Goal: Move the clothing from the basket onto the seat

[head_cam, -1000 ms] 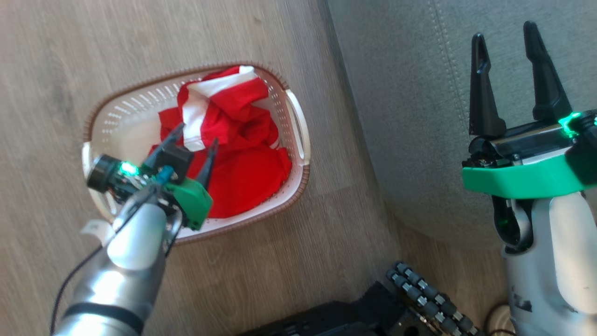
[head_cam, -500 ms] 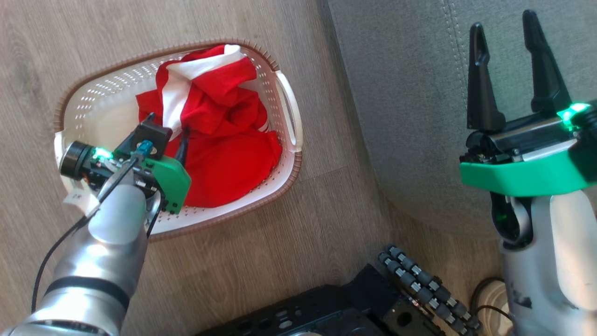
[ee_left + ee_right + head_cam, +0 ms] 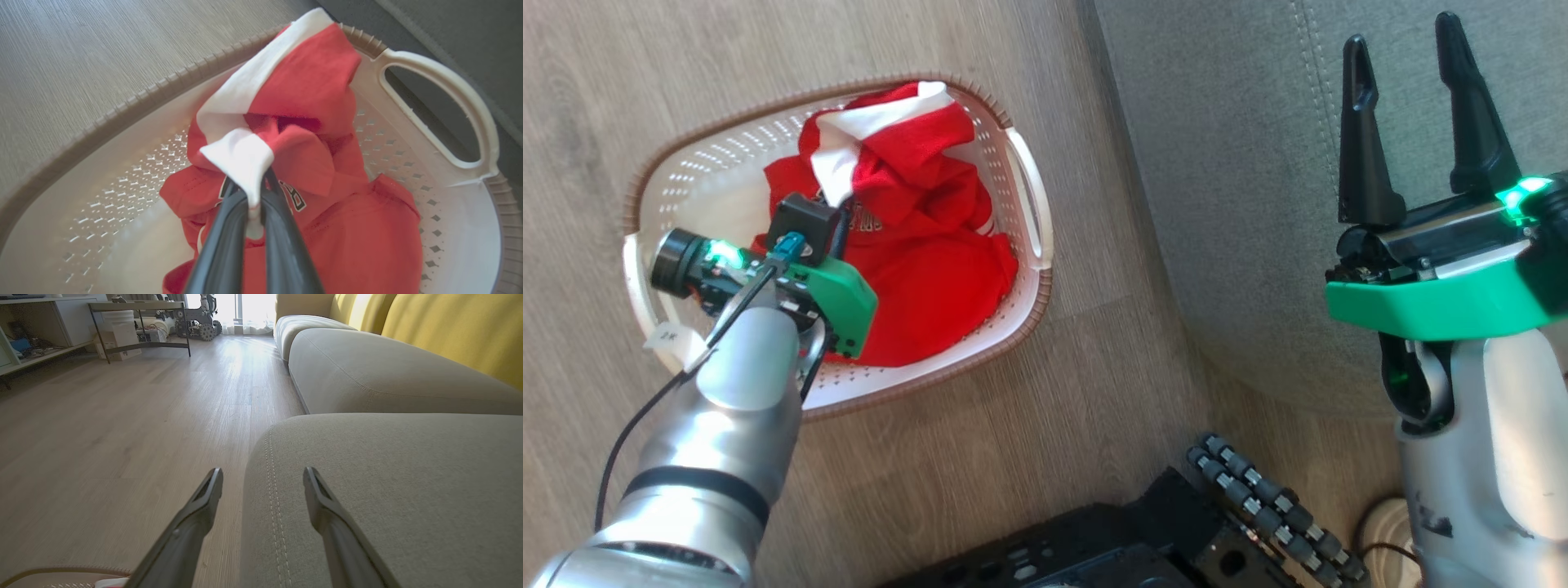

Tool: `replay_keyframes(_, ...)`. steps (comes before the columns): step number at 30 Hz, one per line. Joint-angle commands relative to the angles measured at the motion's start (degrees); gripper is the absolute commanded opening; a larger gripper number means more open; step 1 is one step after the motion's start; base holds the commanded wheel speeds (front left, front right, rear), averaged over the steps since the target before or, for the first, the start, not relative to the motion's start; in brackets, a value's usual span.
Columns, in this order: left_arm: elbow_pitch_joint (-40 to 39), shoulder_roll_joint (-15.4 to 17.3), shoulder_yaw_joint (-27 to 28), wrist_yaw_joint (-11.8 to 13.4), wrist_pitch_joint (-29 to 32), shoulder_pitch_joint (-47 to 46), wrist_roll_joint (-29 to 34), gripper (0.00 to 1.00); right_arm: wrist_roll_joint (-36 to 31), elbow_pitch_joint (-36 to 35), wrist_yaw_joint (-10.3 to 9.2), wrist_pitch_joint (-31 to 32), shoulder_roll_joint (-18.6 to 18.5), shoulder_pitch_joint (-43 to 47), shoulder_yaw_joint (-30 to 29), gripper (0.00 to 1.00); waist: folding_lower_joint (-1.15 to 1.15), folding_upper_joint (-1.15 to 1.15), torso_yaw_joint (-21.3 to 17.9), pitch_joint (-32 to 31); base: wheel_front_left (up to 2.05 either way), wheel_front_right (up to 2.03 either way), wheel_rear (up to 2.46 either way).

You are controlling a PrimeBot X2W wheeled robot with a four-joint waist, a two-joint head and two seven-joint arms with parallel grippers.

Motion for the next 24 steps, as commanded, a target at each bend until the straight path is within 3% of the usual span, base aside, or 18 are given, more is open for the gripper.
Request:
replay_keyframes(1, -1.37, 0.35, 0.39, -0.43, -1.01, 1.29, -0.91, 0.00, 0.18, -1.10, -0.02, -0.36, 0.13, 0.67, 0.94, 1.00, -0.01, 0.00, 0.57, -1.15, 0.00, 0.00, 0.00)
replay_keyframes(13, -13.61, -1.42, -1.71, -0.89, -1.65, 7.73, -4.94, 0.00, -2.63, 4.25, -0.02, -0.36, 0.13, 3.92, 0.83, 1.00, -0.01, 0.00, 5.97, -14.03, 0.00, 0.00, 0.00)
replay_keyframes(24, -22.07, -1.54, -7.92, -1.47, -1.31, 14.43, -12.36, 0.00, -4.85, 12.57, -0.02, -0.36, 0.13, 11.45, 1.38, 1.00, -0.01, 0.00, 11.65, -32.58, 0.00, 0.00, 0.00)
